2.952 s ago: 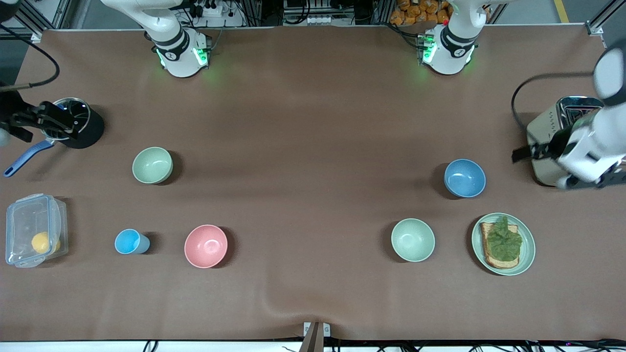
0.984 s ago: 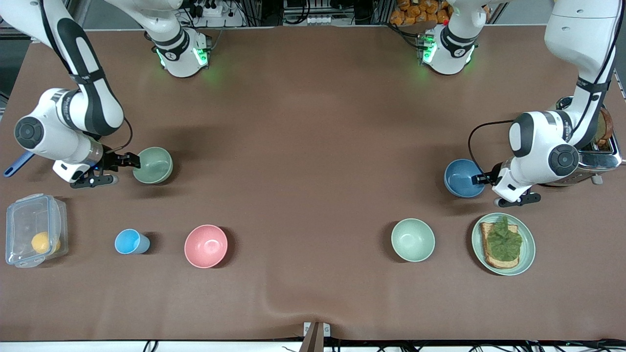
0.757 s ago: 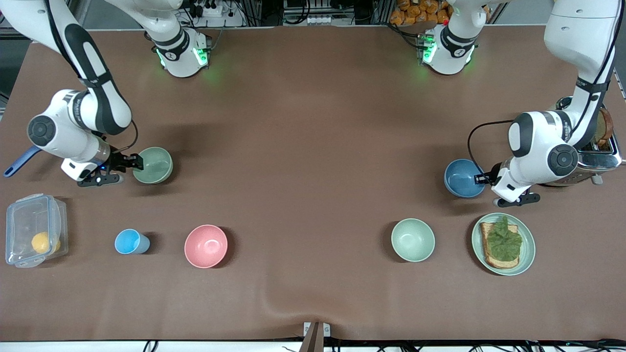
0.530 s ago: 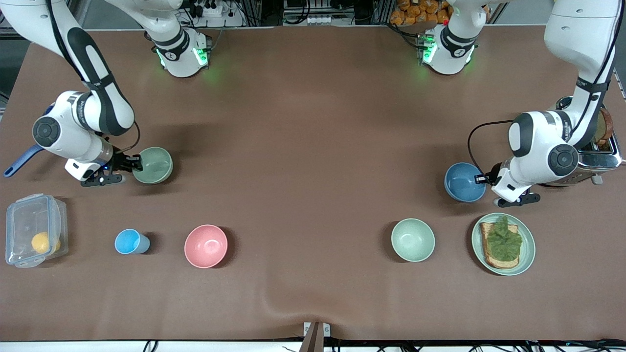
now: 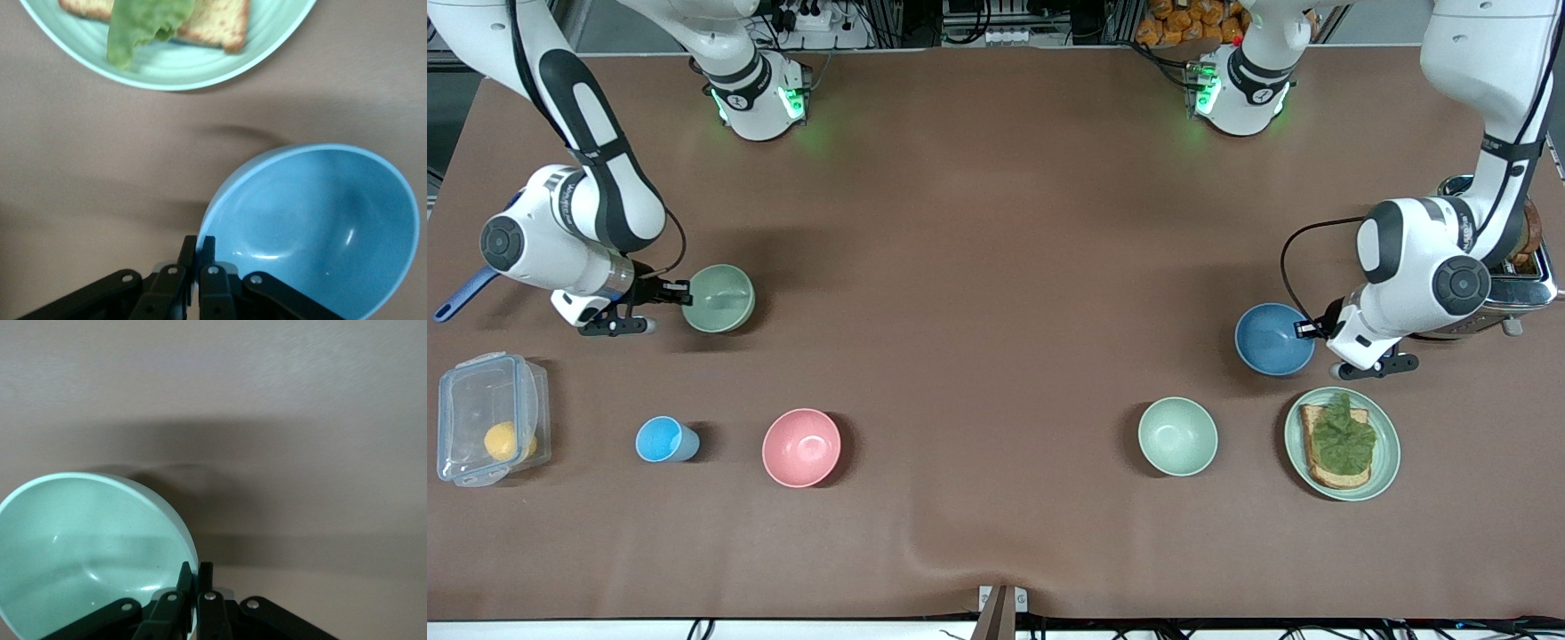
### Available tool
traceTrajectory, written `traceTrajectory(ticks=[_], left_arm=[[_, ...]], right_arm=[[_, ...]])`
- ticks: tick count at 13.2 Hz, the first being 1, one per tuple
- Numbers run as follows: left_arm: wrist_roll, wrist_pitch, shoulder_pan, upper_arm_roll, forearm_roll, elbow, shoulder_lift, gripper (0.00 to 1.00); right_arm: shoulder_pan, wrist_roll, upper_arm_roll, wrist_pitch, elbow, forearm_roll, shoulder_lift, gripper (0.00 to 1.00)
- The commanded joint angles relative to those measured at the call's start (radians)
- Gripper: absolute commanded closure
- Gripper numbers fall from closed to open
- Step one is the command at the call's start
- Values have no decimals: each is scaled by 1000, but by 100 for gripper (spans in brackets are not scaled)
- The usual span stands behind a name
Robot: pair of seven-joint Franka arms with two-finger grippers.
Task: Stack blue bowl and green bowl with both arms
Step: 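Grasp the green bowl rim with the right gripper while the left grasps the blue bowl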
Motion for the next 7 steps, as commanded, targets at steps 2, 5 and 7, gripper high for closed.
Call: traceTrajectory(ticks=[2, 5, 7], left_arm=[[-33, -122, 0, -60, 11, 74, -49, 100], [-36, -168, -3, -66, 13, 114, -49, 100], [-28, -173, -2, -77, 13, 120, -49, 100]], right_arm=[[21, 112, 11, -150, 51, 29, -47, 100], [120, 326, 12, -200, 53, 35, -95, 100], [179, 448, 15, -209, 53, 35, -113, 100]])
